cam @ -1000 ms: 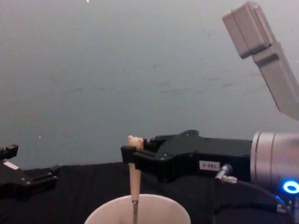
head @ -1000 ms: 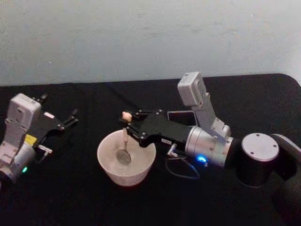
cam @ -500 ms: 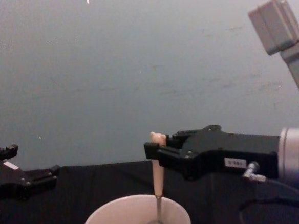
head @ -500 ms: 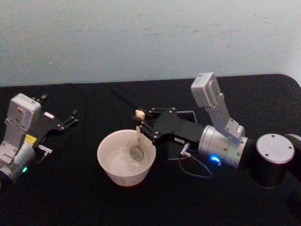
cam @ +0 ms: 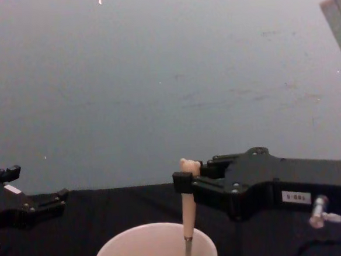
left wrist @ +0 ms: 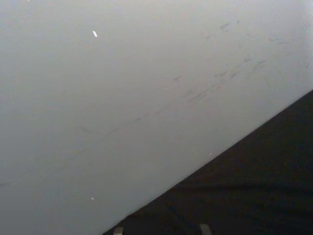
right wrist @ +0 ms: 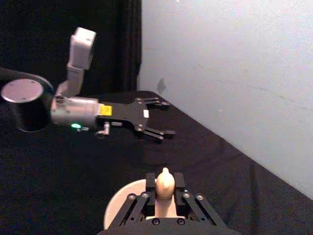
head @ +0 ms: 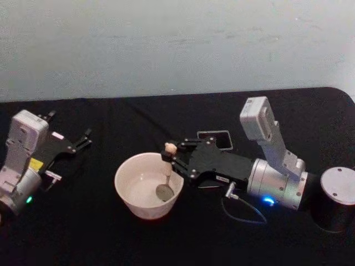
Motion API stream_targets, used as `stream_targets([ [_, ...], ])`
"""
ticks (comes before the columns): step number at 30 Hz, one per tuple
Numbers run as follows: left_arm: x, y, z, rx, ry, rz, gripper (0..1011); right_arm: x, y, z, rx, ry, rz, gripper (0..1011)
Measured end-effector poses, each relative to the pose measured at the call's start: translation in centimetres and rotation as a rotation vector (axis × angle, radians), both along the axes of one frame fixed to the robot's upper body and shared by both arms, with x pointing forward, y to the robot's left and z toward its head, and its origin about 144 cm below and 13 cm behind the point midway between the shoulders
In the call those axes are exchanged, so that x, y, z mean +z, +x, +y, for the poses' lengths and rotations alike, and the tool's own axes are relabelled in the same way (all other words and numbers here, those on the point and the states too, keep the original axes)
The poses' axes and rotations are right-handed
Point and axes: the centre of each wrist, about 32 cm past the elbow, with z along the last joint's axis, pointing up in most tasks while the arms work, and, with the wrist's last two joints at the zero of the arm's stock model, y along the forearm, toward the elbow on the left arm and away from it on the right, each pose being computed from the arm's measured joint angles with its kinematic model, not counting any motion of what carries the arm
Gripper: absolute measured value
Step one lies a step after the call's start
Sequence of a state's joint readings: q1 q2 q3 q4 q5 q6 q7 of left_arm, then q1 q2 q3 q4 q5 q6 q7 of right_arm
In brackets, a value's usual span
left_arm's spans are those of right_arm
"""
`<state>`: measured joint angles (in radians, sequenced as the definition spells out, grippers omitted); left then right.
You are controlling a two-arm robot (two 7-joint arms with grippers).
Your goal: Pick up the stirring spoon with one hand, stir inside the cup, then place it back in its original position.
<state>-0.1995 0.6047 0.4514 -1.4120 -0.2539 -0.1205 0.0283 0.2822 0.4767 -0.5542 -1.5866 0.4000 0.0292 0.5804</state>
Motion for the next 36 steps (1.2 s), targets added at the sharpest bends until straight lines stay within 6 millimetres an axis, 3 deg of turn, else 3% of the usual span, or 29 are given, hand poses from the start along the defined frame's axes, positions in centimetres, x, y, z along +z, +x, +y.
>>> stream_targets([
  [14,0.0,0.0,0.0,0.000,0.000,0.000,1001,0.0,-0.8,1.6,0.084,0.015,0.013,214],
  [24,0.0,0.0,0.0,0.000,0.000,0.000,1001,-0.5,0.0,3.6,0.091,0.024,0.028,214],
  [36,0.0,0.0,0.0,0.000,0.000,0.000,1001,-1.3,1.5,4.4,0.021,0.009,0.039,214],
])
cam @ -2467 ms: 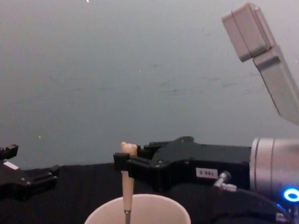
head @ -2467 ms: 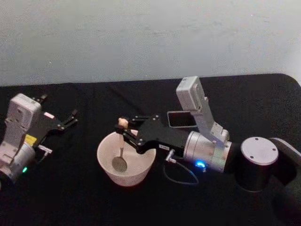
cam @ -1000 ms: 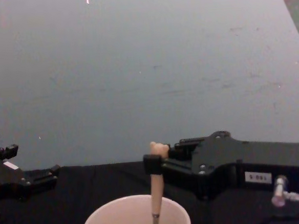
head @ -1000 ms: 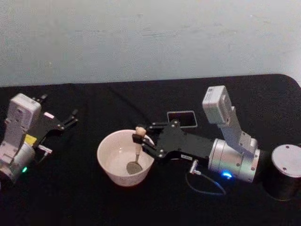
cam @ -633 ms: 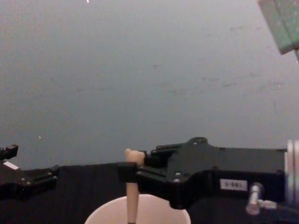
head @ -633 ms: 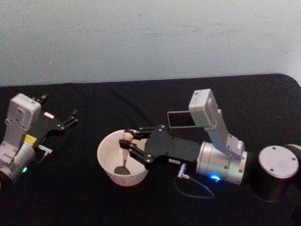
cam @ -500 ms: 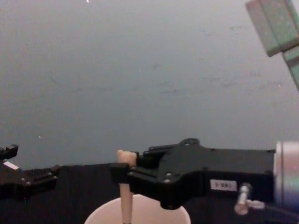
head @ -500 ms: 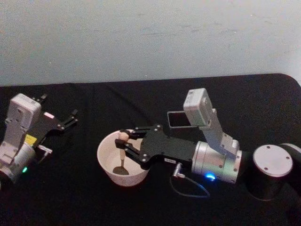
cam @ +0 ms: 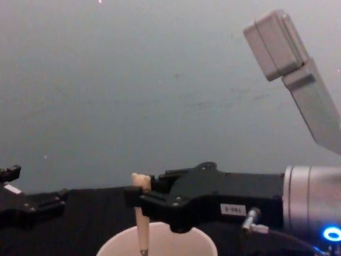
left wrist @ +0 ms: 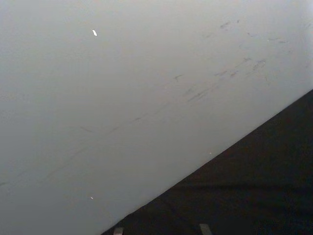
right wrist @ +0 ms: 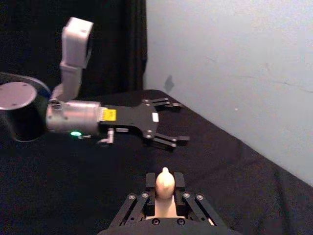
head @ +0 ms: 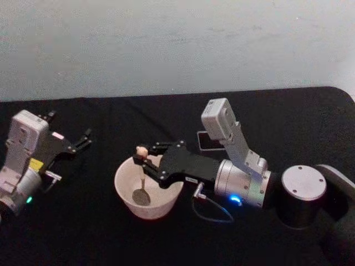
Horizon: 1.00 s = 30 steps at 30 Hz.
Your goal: Pick up the stirring spoon with one hand, stir inside the cup, then place it back in its original position.
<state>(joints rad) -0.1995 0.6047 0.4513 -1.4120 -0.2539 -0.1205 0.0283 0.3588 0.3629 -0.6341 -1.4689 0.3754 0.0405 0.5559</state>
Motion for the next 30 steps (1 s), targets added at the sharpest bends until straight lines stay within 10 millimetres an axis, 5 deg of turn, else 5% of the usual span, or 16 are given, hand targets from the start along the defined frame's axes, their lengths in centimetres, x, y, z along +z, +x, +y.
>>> stream_targets([
  [15,0.0,0.0,0.0,0.000,0.000,0.000,1001,0.1,1.3,-1.0,-0.082,-0.005,-0.018,214],
  [30,0.0,0.0,0.0,0.000,0.000,0.000,1001,0.6,0.3,-2.9,-0.086,-0.021,-0.025,214],
])
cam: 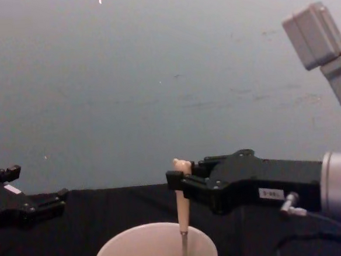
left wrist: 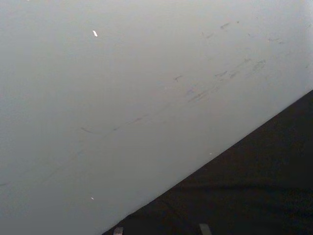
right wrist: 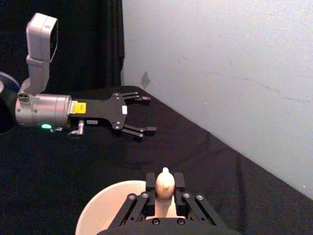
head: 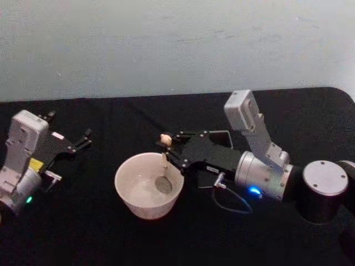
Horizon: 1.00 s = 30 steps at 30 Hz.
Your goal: Pick up the stirring spoon with one hand, stir inside the cup, then place it back in its original position.
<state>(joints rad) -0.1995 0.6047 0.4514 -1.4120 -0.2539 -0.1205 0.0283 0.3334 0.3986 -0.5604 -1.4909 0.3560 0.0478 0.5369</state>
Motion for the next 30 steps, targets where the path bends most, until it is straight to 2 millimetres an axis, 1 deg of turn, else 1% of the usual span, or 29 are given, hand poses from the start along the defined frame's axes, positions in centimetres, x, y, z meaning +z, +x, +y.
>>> stream_targets([
  [7,0.0,0.0,0.0,0.000,0.000,0.000,1001,0.1,-1.0,-0.9,0.012,0.006,0.016,214],
  [13,0.0,0.0,0.0,0.000,0.000,0.000,1001,0.0,-1.6,-1.2,0.027,0.005,0.028,214],
  [20,0.0,0.0,0.0,0.000,0.000,0.000,1001,-0.1,-2.1,-0.8,0.067,0.009,0.039,214],
  [30,0.0,0.0,0.0,0.000,0.000,0.000,1001,0.2,-2.2,0.8,0.112,0.033,0.034,214],
])
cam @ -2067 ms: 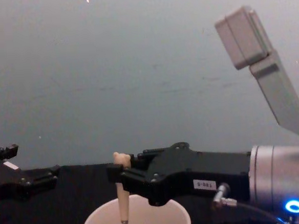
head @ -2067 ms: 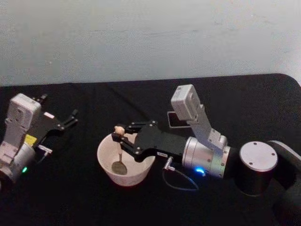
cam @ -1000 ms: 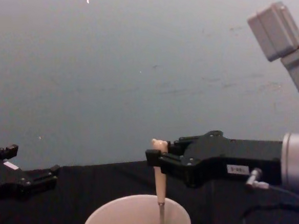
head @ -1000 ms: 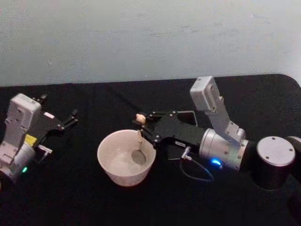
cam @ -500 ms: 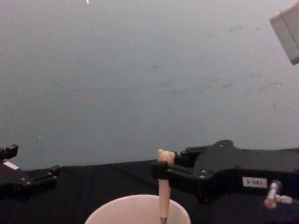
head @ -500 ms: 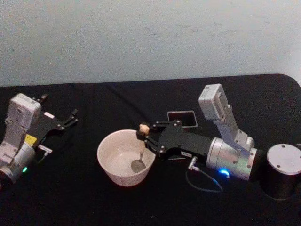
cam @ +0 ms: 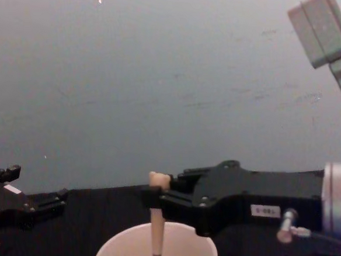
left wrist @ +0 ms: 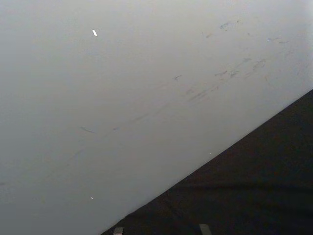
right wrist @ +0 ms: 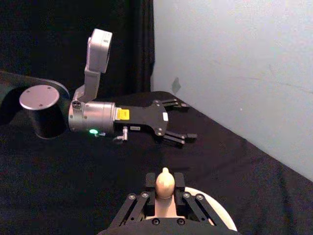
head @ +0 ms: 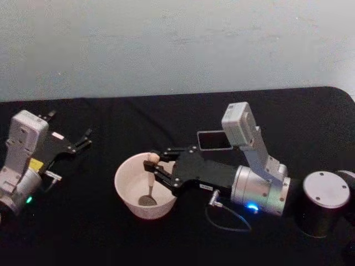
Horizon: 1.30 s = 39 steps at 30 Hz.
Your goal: Pick up the stirring spoon with one hand, stir inside the cup, then place it back in its original position.
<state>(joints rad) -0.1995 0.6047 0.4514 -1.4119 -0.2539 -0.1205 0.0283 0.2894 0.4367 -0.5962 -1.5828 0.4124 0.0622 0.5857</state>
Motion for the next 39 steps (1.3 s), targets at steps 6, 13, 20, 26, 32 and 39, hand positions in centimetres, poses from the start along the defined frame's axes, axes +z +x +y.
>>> stream_targets([
  [6,0.0,0.0,0.0,0.000,0.000,0.000,1001,0.0,0.5,1.0,0.007,0.008,-0.001,214],
  [13,0.0,0.0,0.0,0.000,0.000,0.000,1001,-0.1,1.7,2.3,-0.019,0.004,-0.014,214],
  [20,0.0,0.0,0.0,0.000,0.000,0.000,1001,-0.2,2.9,2.6,-0.079,0.008,-0.023,214],
  [26,0.0,0.0,0.0,0.000,0.000,0.000,1001,-0.3,3.5,2.1,-0.129,-0.005,-0.029,214],
  [32,0.0,0.0,0.0,0.000,0.000,0.000,1002,-0.2,3.6,1.1,-0.164,-0.012,-0.035,214],
  [39,0.0,0.0,0.0,0.000,0.000,0.000,1001,-0.2,2.8,0.0,-0.163,-0.024,-0.038,214],
])
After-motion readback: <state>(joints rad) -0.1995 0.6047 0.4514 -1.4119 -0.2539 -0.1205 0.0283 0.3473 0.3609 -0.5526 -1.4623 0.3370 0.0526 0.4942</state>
